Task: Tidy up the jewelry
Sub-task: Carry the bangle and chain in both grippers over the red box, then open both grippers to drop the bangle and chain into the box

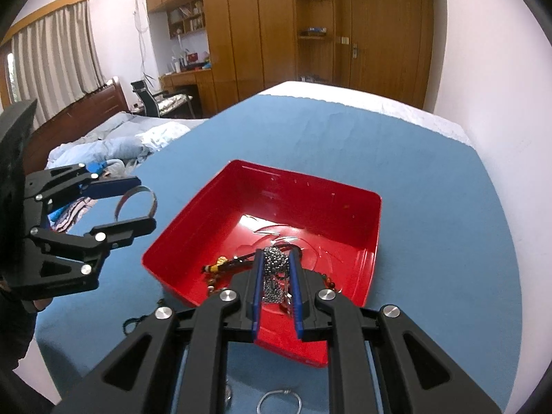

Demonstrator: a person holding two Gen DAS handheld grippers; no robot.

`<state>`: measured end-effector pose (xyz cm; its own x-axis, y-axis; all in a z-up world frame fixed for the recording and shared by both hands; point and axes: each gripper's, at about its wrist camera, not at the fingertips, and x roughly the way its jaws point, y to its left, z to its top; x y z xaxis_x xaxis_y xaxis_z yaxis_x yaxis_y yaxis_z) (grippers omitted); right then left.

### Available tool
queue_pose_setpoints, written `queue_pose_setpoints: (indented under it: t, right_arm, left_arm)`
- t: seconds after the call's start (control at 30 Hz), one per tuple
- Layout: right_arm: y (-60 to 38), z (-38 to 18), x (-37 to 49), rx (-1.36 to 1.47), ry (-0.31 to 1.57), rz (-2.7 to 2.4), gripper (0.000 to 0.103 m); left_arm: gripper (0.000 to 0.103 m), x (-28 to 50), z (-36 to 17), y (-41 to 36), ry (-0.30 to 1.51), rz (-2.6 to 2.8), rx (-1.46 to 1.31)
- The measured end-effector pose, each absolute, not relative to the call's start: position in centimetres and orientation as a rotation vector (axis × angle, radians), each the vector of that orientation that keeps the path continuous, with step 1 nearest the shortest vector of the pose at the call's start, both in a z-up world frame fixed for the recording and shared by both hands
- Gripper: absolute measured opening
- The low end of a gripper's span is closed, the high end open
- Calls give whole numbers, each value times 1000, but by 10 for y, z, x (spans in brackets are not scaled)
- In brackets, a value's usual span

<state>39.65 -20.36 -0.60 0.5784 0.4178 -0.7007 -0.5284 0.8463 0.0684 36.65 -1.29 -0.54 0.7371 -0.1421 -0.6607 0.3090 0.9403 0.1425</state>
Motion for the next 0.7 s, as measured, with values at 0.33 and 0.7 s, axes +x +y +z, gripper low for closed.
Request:
queue_pose_setpoints:
  t: [0.33,0.7]
  right_arm:
    - [-193,-60,441,-173,892,525,14]
    - [-192,-97,447,-240,974,497,26]
  left_arm:
    - [48,427,-54,-14,834,-304,205]
    - [49,445,-95,-19,947,-325,202]
